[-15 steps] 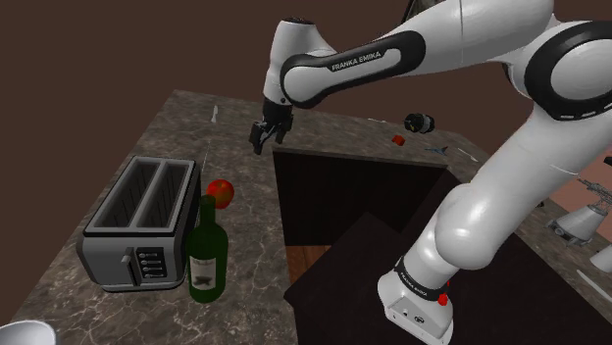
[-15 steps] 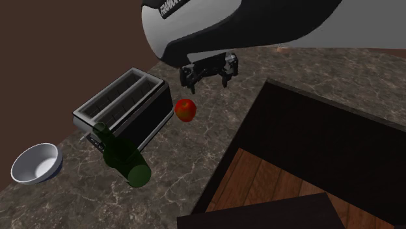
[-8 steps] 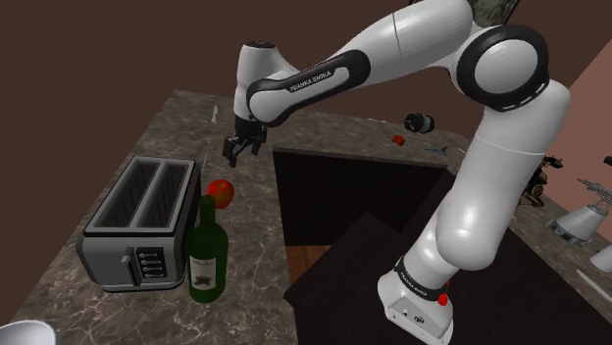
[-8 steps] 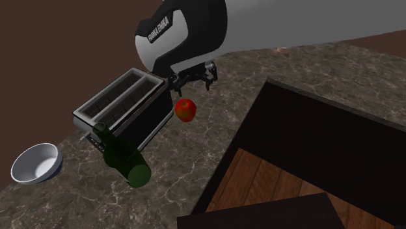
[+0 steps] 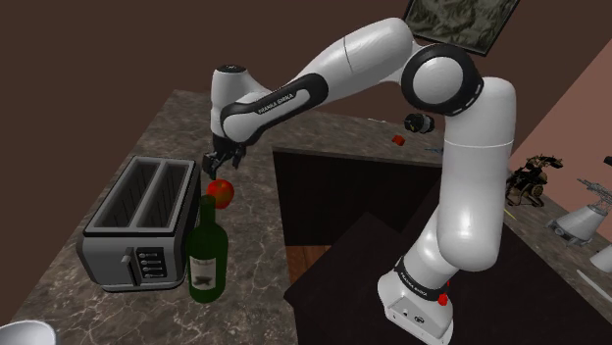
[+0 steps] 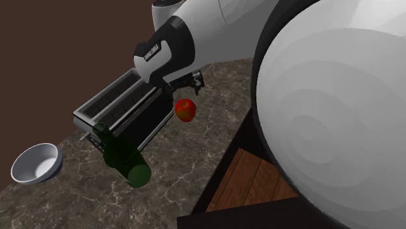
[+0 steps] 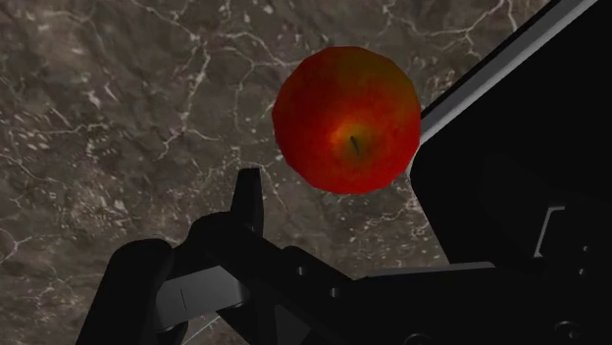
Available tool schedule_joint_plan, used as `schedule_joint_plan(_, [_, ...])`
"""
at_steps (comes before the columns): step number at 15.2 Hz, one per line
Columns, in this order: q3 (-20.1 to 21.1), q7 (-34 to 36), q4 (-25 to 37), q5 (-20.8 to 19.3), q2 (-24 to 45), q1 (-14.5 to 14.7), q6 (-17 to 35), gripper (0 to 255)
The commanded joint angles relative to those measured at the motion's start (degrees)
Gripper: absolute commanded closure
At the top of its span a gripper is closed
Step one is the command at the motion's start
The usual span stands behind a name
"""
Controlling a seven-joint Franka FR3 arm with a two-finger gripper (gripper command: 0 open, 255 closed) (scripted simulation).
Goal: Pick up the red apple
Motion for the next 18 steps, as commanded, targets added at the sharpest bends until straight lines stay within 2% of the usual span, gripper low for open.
schedule_joint_plan(1, [-0.2, 0.5, 0.7, -0.4, 1.7, 0.3, 1.0, 0])
schedule_joint_plan(8, [-0.6, 1.0, 0.3, -1.1, 4.0, 0.6, 3.6, 0])
schedule_joint_plan(9, [-0.6, 1.0, 0.3, -1.1, 4.0, 0.6, 3.6, 255])
schedule_joint_plan(18, [-0.6, 1.0, 0.3, -1.1, 4.0, 0.6, 3.6, 255])
